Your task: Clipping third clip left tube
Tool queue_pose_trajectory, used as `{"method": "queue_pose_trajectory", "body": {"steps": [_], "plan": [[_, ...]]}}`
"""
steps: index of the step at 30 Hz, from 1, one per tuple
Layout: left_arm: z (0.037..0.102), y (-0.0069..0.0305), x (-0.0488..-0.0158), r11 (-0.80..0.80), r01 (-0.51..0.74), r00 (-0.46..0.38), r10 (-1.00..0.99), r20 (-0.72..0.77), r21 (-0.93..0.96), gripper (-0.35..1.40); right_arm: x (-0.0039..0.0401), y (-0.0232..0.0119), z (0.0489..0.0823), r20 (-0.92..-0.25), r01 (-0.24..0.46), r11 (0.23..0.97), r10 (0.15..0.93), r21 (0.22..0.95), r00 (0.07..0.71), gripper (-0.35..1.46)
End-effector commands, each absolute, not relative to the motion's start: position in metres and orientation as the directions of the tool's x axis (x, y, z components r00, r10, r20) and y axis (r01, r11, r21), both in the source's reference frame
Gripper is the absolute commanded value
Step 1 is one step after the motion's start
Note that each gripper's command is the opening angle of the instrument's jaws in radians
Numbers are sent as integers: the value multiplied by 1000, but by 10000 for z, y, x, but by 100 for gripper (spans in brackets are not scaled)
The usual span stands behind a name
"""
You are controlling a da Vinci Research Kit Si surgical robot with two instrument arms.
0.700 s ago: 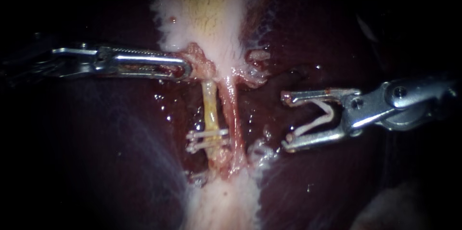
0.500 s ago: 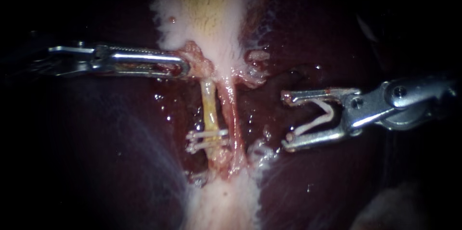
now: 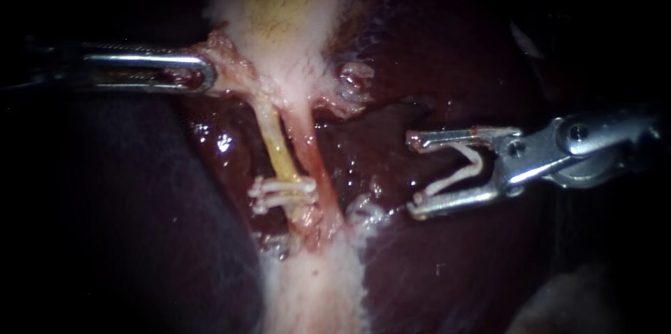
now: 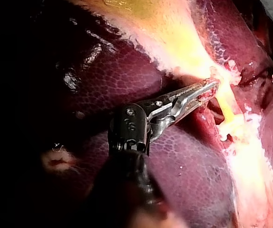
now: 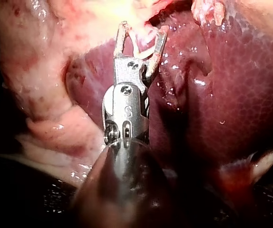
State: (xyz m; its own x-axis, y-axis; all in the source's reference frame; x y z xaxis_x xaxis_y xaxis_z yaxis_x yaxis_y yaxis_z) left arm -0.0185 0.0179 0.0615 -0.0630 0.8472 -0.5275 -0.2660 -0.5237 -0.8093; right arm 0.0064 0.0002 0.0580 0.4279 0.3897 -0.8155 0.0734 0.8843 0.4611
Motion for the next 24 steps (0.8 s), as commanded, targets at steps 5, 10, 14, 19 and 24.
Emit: {"method": "queue_pose_trajectory", "body": {"steps": [5,10,14,19,24], "plan": [[620,176,-190,-528,-273,-62,844,-533,-804,-35,90,-1,586,-788,36,864,440,503,430,49],[621,176,-192,-528,-272,-62,844,-533,-805,-35,125,-3,594,-718,-2,796,547,605,430,49],[620,176,-193,-528,-272,-62,844,-533,-804,-35,146,-2,598,-683,7,755,588,655,433,49],[619,175,-193,-528,-270,-63,844,-533,-805,-35,168,-7,606,-665,24,732,604,681,439,49],[617,174,-194,-528,-268,-64,844,-532,-806,-35,184,-10,620,-656,23,723,613,691,442,49]]}}
